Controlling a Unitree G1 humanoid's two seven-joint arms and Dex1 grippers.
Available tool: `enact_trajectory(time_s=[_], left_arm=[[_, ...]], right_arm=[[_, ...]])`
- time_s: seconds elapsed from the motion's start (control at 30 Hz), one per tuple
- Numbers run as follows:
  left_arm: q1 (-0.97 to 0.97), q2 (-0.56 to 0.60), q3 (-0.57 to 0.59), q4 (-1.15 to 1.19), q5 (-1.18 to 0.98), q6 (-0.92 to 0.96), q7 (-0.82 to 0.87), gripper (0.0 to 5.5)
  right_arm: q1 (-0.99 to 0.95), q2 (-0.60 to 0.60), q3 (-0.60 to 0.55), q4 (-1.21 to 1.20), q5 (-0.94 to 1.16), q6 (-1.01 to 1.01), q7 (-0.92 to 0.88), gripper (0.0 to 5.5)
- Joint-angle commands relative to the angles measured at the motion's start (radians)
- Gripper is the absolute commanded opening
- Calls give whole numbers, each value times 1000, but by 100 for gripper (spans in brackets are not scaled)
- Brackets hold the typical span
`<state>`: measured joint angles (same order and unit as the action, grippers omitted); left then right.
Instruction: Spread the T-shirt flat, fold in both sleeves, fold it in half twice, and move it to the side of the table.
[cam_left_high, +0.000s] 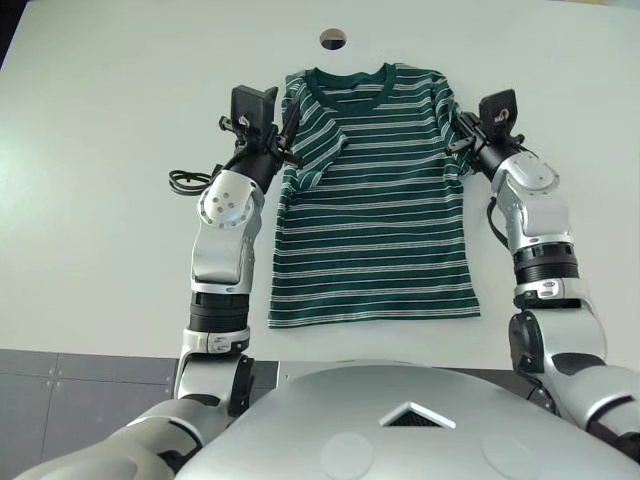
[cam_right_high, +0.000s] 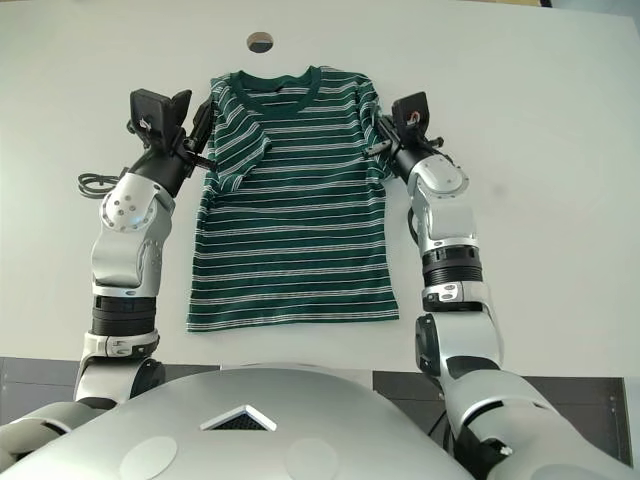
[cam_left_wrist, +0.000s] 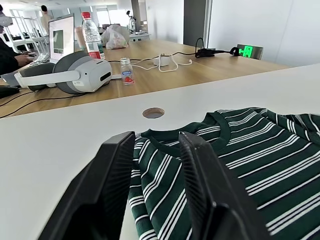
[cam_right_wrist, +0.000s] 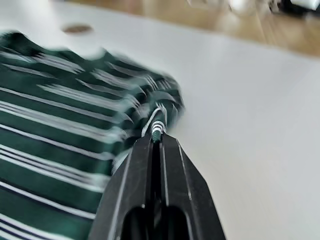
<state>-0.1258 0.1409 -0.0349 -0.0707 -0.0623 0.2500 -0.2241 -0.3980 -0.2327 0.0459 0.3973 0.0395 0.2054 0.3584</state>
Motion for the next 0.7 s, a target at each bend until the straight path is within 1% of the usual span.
enact_trajectory(time_s=[0.03,0.17,0.27,0.33,0.4,0.47,0.57,0.63,0.7], left_arm=[[12,-17,-14,8,8,-12,15,163],[20,-32,-20,10,5,-13,19,163],[17,-41,-17,6,-1,-11,20,163],[16,-42,-14,6,-2,-11,20,163],[19,-42,-13,8,-1,-13,19,163],[23,-44,-16,10,2,-14,20,163],[27,-42,-26,13,13,-23,19,163],[32,-28,-38,12,30,-53,10,163],[56,45,-82,-14,83,-137,-49,163]], right_arm=[[43,34,77,-115,-26,58,18,13],[41,57,137,-118,-58,87,18,13],[29,62,189,-60,-102,79,22,13],[20,70,193,-18,-110,65,18,13],[11,79,185,14,-106,52,14,55],[7,85,176,27,-99,37,13,84],[17,87,163,-7,-80,32,27,138],[41,78,148,-87,-56,41,49,181],[102,31,131,-246,-38,-17,85,207]])
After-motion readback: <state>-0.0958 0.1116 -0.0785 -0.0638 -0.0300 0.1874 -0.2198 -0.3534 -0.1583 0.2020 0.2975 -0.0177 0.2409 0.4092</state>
